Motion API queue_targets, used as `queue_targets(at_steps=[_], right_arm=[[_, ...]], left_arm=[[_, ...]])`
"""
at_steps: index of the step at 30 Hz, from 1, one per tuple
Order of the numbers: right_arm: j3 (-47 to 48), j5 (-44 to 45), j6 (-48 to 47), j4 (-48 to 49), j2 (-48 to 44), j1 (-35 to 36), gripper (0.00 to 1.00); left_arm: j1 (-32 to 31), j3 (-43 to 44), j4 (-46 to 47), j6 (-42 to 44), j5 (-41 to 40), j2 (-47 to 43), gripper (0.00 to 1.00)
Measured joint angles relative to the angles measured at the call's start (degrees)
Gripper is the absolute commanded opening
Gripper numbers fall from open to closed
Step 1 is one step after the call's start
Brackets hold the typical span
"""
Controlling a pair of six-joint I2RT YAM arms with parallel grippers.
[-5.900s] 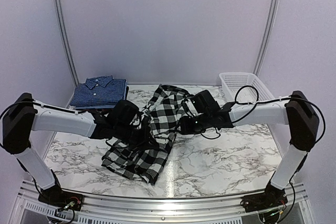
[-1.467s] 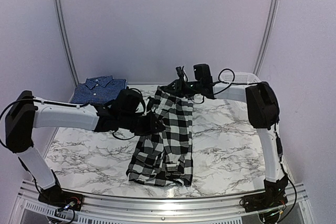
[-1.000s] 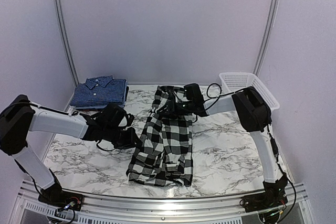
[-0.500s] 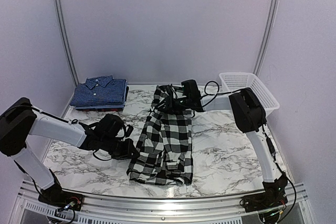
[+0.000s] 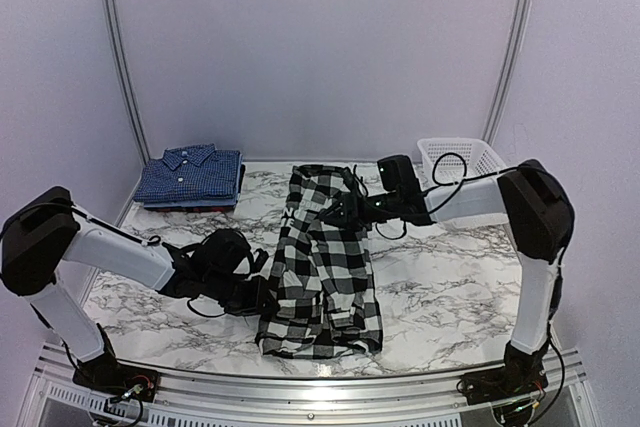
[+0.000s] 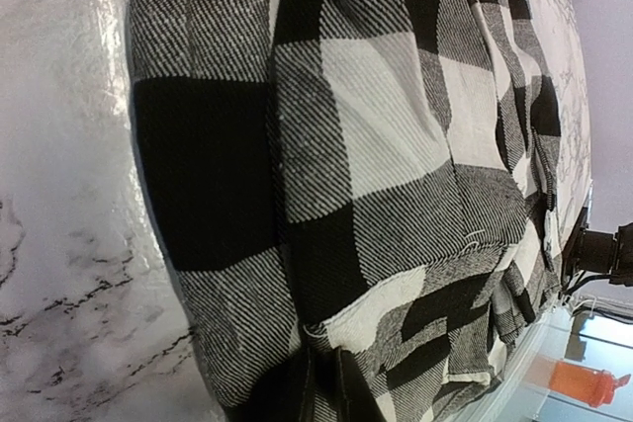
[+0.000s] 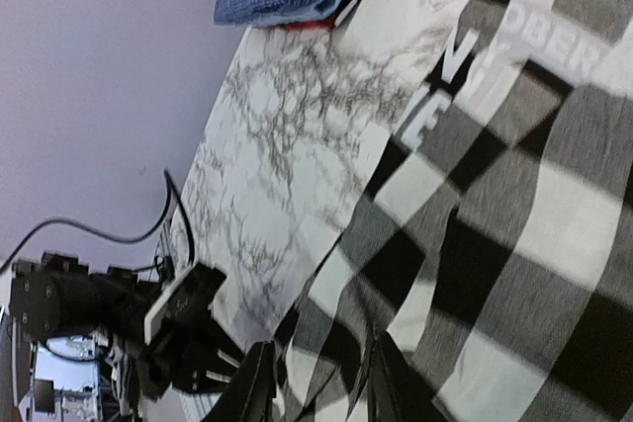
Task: Fold and stack the long sleeve shirts
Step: Adjust the rectangle-folded shirt at the center of the board, then pick up the rectangle-folded shirt from the center of the board.
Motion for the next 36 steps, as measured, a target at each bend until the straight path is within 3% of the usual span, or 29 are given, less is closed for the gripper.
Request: queue_targets(at_steps=[5, 12, 21, 28, 36], right_arm=[[-16.65, 0.39, -0.11, 3.13, -11.63, 2.58, 0.28], [-32.06, 0.98, 1.29, 5.42, -22.14, 5.53, 0.30], [-38.18, 1.36, 4.46, 12.07, -18.86, 10.82, 0.28], [-40.92, 2.86, 5.46, 12.61, -18.29, 10.88, 0.28], [-39.54, 6.23, 4.72, 7.78, -23.39, 10.62, 0.28]], left_arm=[[0.00, 0.09, -0.09, -0.11, 0.17, -0.63, 0.10], [0.00, 1.66, -2.29, 0.61, 0.68, -3.98, 0.14], [4.94, 12.28, -7.50, 4.66, 0.83, -5.14, 0.14], [10.32, 28.09, -9.68, 9.44, 0.96, 4.55, 0.14], [18.62, 49.59, -10.08, 13.22, -0.79, 24.87, 0.14]])
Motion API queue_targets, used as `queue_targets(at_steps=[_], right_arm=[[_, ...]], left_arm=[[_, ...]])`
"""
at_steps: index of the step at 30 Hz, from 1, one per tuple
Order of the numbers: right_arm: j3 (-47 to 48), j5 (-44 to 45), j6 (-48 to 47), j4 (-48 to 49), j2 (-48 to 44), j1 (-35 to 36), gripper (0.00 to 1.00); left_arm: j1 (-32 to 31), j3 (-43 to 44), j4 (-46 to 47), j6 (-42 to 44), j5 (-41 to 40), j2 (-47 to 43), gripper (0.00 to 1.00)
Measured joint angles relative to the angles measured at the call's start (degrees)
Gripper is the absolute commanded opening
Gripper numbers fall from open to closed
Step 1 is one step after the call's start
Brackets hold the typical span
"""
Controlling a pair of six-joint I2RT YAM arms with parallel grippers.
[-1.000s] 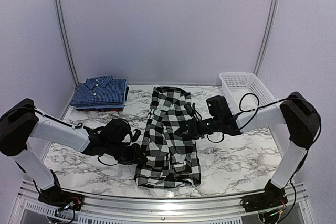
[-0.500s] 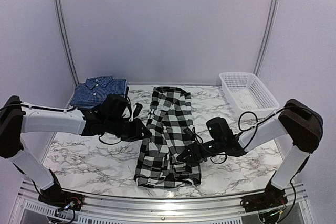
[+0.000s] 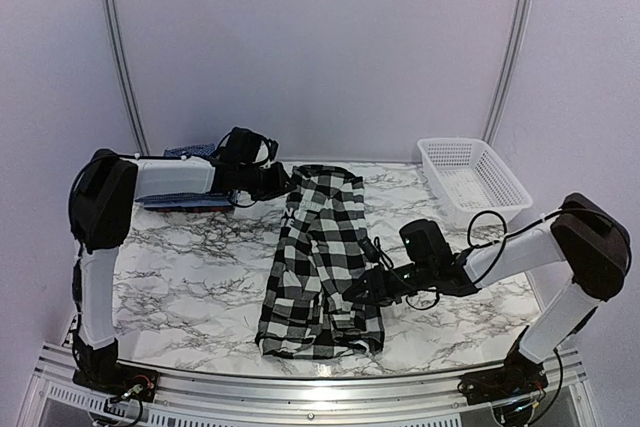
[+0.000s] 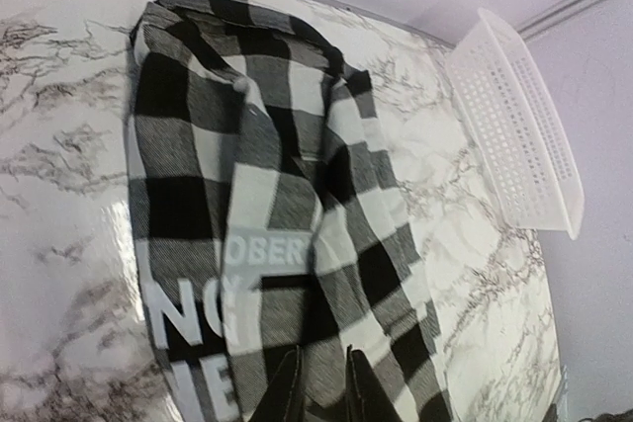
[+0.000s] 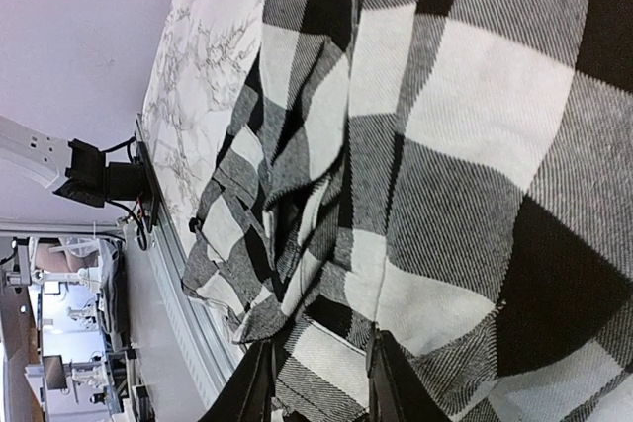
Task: Fold and stack the long sleeve shirts
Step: Pick up the rectangle-folded shirt from the center of the board.
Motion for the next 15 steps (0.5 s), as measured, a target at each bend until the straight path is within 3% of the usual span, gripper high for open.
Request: queue_targets(at_steps=[4, 7, 15], right_arm=[[0.50, 0.76, 0.02, -0.61, -2.08, -0.39, 0.29], [0.37, 0.98, 0.02, -1.27, -3.87, -0.48, 0.30], [-3.13, 1.79, -0.55, -4.72, -9.70, 0.33, 0.31]], left_arm=[[2.89, 5.84, -0.11, 0.20, 1.14, 6.47, 0.12], [3.58, 3.93, -0.17, 0.02, 2.60, 6.29, 0.13], [1.84, -19.93, 2.29, -2.21, 7.54, -12.39, 0.13]])
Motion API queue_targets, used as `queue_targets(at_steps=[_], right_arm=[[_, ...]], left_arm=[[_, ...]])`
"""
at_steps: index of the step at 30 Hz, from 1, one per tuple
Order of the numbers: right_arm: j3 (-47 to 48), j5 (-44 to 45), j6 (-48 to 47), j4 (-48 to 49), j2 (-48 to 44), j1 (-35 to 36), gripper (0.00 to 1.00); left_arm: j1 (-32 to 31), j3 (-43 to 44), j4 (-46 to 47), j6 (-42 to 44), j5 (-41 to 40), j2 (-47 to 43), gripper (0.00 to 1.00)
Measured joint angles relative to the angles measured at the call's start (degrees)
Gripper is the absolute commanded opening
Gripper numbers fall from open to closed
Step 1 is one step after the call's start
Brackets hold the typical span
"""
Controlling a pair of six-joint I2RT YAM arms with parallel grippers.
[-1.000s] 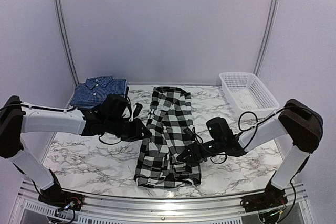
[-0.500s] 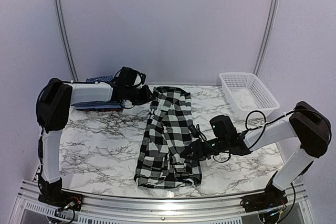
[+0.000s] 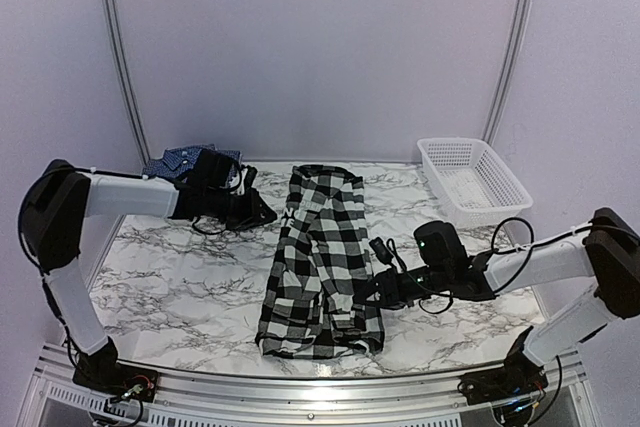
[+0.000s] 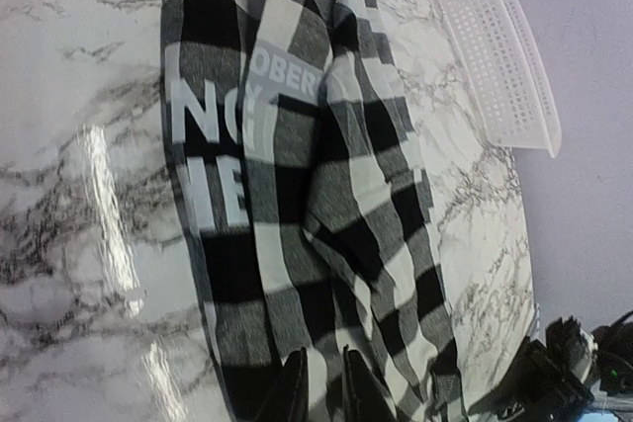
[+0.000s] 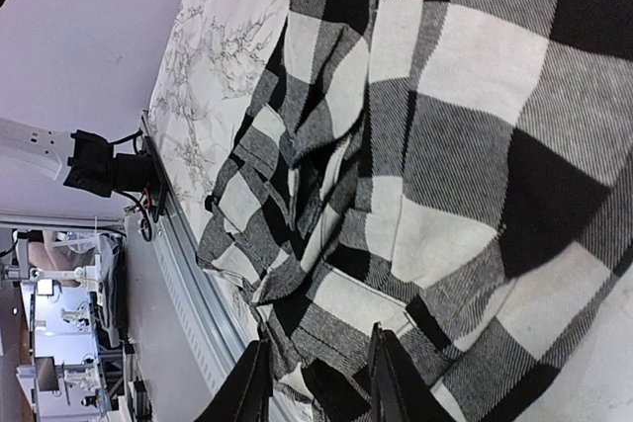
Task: Fold and stack the long sleeve shirts
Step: Pick up the rectangle-folded shirt from the center of the board.
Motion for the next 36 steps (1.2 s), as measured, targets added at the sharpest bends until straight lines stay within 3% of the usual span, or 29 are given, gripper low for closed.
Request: queue_targets(at_steps=[6, 17, 27, 36], right_arm=[[-5.35, 1.16, 1.22, -2.51, -7.26, 1.18, 0.33], [-9.27, 1.92, 5.01, 1.86, -5.31, 7.98, 0.32], [-12.37, 3.80, 8.24, 8.44, -0.72, 10.88, 0.31], [-9.09, 7.91, 7.37, -2.69, -9.92, 10.99, 0.36]], left_arm=[[-3.91, -17.07, 2.82, -3.15, 2.45, -14.29, 0.13], [-16.17, -32.39, 5.75, -9.51, 5.53, -18.97, 0.13], [-21.94, -37.38, 7.10, -12.31, 5.25, -19.08, 0.11], [-22.23, -37.97, 6.16, -13.73, 4.85, -21.49, 0.20]])
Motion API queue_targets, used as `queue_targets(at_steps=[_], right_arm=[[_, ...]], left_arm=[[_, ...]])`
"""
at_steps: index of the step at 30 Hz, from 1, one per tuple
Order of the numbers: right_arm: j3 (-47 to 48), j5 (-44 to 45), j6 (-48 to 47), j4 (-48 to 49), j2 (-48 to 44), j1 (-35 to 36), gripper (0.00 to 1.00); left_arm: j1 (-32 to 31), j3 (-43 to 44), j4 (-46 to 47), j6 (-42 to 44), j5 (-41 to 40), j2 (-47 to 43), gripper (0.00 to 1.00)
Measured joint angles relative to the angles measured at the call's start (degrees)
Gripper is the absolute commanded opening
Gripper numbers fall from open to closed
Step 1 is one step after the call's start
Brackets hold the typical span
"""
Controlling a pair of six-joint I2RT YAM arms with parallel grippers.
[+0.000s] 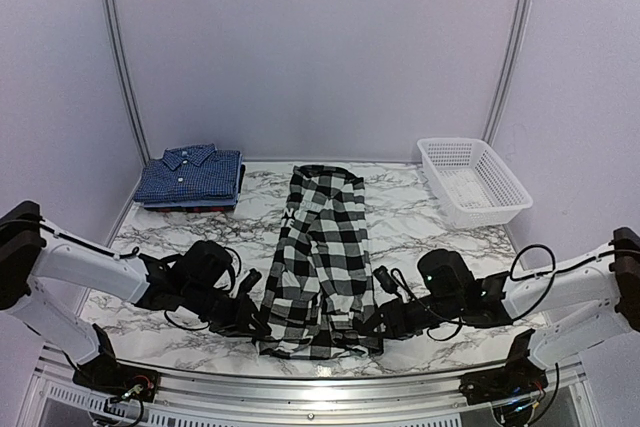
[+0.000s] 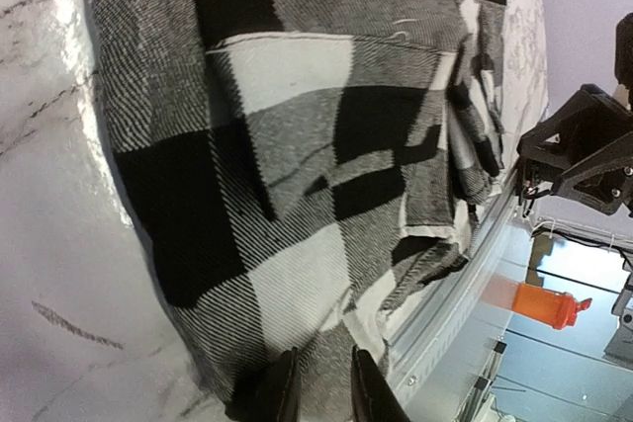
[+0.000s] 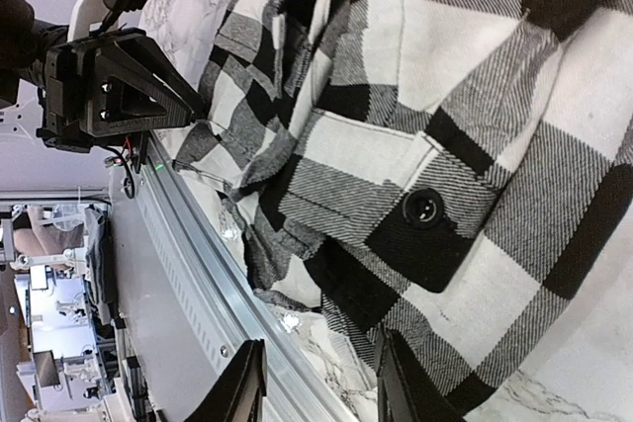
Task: Fold and stack the long sleeve shirts
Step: Pick up the rectangle-folded shirt from the center of the board.
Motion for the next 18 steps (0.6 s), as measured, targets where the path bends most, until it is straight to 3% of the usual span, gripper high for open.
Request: queue_targets(at_steps=[4, 8, 12, 18], right_arm=[[0.68, 1.31, -0.42, -4.39, -4.28, -0.94, 0.41], [0.31, 1.51, -1.07, -7.56, -7.56, -4.15, 0.52], [-1.22, 1.22, -1.68, -7.74, -8.81, -7.13, 0.58], [-2.03, -0.35, -2.12, -6.80, -5.49, -7.67, 0.62]], left_arm=[[0.50, 0.66, -4.13, 0.83, -1.16, -6.29, 0.31], [3.82, 1.01, -6.78, 2.54, -1.70, -9.60, 0.37], [7.80, 1.36, -8.39, 4.66, -1.86, -7.85, 0.42], [8.98, 4.24, -8.50, 8.28, -0.07, -1.22, 0.46]])
